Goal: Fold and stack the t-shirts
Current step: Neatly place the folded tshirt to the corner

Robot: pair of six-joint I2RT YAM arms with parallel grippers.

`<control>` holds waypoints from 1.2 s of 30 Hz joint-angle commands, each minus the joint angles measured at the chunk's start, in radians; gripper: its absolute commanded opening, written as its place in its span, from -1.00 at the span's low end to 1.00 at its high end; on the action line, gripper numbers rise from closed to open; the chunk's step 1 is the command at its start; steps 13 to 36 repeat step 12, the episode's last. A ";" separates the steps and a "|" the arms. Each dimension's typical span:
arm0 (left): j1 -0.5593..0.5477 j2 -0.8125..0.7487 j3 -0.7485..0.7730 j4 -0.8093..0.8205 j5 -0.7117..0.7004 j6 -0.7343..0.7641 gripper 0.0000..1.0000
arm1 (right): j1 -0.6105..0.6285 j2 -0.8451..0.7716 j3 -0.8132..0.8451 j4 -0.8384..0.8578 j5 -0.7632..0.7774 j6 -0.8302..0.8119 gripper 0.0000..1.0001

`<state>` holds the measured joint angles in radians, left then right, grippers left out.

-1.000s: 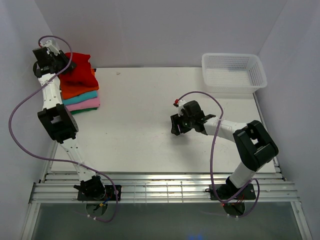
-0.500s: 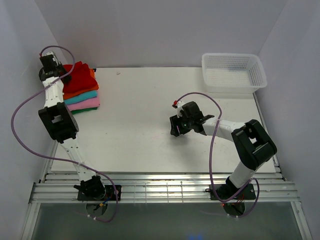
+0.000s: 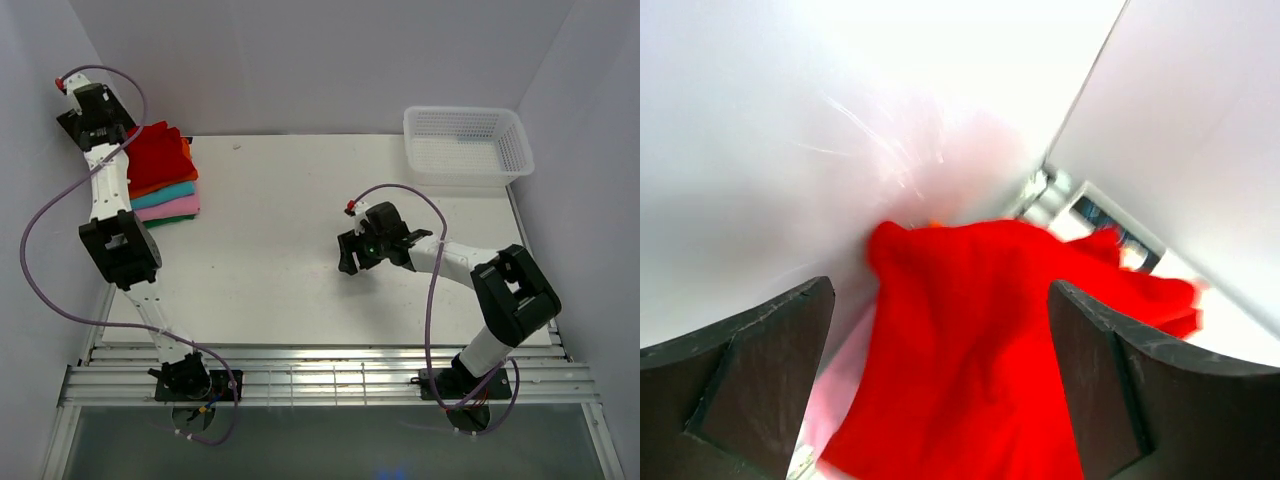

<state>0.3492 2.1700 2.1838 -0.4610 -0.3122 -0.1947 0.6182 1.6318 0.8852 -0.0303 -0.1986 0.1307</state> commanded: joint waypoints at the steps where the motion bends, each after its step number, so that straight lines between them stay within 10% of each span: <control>1: -0.062 -0.321 -0.059 0.183 -0.235 0.038 0.96 | 0.011 -0.120 0.032 -0.023 -0.031 0.006 0.45; 6: -0.145 -0.684 -0.178 0.133 -0.025 -0.072 0.96 | 0.020 -0.283 0.061 -0.054 -0.035 0.030 0.46; 12: -0.331 -1.195 -0.934 0.274 0.153 -0.245 0.96 | 0.028 -0.542 0.116 -0.112 0.125 0.030 0.54; 36: -0.331 -1.195 -0.934 0.274 0.153 -0.245 0.96 | 0.028 -0.542 0.116 -0.112 0.125 0.030 0.54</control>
